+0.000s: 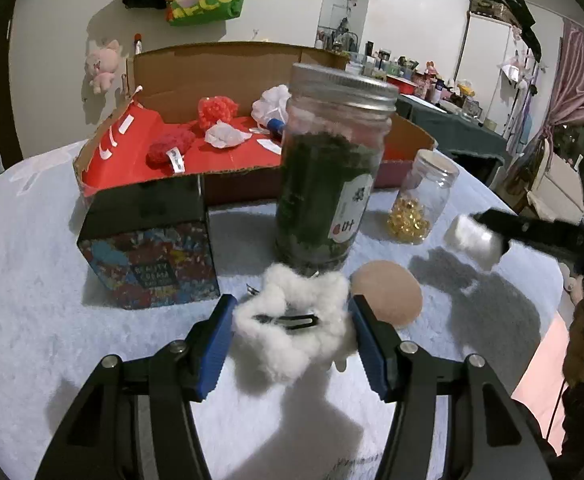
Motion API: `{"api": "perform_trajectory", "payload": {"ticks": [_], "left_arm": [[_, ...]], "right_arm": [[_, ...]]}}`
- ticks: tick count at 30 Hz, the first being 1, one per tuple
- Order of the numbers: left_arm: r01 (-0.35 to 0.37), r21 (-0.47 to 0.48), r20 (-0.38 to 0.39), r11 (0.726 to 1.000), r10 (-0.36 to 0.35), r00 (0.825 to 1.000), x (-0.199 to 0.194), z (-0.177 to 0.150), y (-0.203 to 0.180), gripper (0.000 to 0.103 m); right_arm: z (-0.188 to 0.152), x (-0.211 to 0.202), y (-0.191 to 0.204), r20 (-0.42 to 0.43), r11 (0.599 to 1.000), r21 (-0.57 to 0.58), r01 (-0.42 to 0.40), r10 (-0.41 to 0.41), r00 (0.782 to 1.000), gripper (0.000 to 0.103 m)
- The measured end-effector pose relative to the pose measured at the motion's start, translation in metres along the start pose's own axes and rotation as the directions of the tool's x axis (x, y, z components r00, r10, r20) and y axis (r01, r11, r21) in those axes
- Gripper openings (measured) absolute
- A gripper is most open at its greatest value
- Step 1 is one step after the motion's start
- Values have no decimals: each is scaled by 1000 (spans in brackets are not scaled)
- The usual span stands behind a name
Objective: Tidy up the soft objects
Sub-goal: 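Grasp the white fluffy scrunchie with the left gripper while the right grasps the black scrunchie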
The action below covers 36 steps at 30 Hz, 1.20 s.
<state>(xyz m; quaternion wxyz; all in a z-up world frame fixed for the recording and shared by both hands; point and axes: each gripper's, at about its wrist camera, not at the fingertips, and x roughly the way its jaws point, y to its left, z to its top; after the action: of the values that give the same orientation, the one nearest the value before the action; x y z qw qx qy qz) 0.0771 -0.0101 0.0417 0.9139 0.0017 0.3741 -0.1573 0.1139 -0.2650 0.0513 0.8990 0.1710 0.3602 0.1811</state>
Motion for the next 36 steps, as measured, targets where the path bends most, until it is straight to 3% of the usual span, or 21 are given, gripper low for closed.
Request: {"api": "perform_trajectory", "payload": {"ticks": [4, 11, 12, 15, 25, 28, 32, 36], "left_arm": [[-9, 6, -20, 1000, 9, 1000, 5, -4, 3, 60], [-19, 14, -28, 1000, 20, 999, 10, -9, 4, 60], [-21, 17, -26, 1000, 22, 999, 10, -9, 4, 60], [-27, 25, -24, 999, 27, 999, 11, -11, 3, 61], [-29, 31, -23, 999, 29, 999, 11, -12, 0, 62], [-32, 36, -23, 999, 33, 999, 11, -12, 0, 63], [-29, 32, -26, 999, 30, 999, 11, -12, 1, 63], [-16, 15, -30, 1000, 17, 999, 10, -9, 3, 63]], "right_arm": [[-12, 15, 6, -40, 1000, -23, 0, -1, 999, 22], [-25, 23, 25, -1, 977, -172, 127, -129, 992, 26], [-27, 24, 25, 5, 972, -185, 145, -147, 989, 31], [-31, 25, 25, 32, 959, -206, 197, -194, 980, 81], [-35, 28, 17, 59, 938, -226, 263, -257, 965, 81], [-37, 32, 25, 48, 933, -253, 255, -252, 967, 81], [-37, 32, 39, 41, 944, -269, 189, -185, 982, 81], [-34, 23, 39, 72, 949, -251, 188, -175, 982, 81]]}}
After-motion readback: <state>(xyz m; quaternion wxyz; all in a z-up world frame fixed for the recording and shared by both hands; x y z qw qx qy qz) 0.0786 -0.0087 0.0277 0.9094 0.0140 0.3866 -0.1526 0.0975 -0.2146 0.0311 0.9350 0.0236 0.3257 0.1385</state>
